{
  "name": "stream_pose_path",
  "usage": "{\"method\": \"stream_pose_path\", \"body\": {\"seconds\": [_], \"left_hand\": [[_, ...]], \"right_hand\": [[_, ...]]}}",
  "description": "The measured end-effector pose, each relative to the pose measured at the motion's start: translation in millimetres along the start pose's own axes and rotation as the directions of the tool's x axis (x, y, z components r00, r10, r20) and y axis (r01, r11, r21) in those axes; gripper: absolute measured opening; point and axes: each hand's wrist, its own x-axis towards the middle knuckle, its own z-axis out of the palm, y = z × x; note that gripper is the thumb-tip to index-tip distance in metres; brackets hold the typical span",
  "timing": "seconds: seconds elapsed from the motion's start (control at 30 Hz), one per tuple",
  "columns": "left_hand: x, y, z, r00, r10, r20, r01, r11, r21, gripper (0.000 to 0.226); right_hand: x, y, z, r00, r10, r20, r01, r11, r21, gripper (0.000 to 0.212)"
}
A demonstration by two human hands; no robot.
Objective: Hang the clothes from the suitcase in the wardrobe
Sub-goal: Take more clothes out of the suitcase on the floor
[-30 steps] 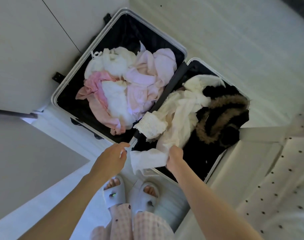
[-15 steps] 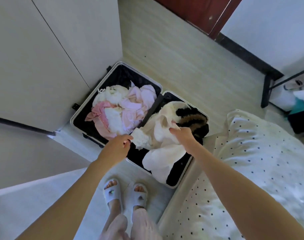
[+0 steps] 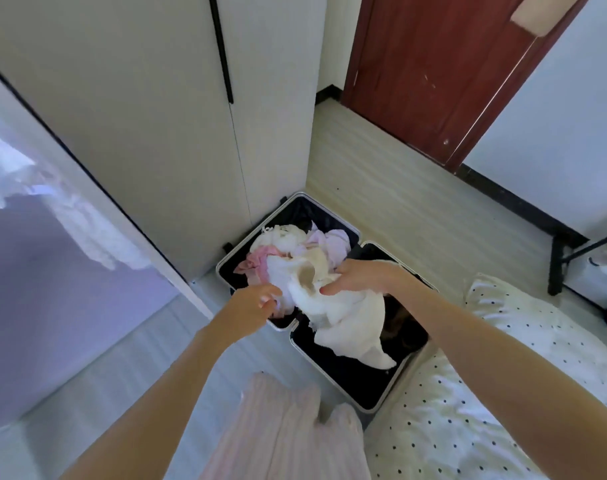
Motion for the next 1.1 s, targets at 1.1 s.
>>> {"method": "stream_pose_path", "body": {"seconds": [1.1], "left_hand": [[-294, -309, -296, 0.472, -0.572, -0.671, 0.554, 0.784, -0.279, 0.025]], "right_hand": [[-18, -543, 203, 0.581, -0.792, 0.190, 0.809, 0.587, -0.027, 0.022]]}}
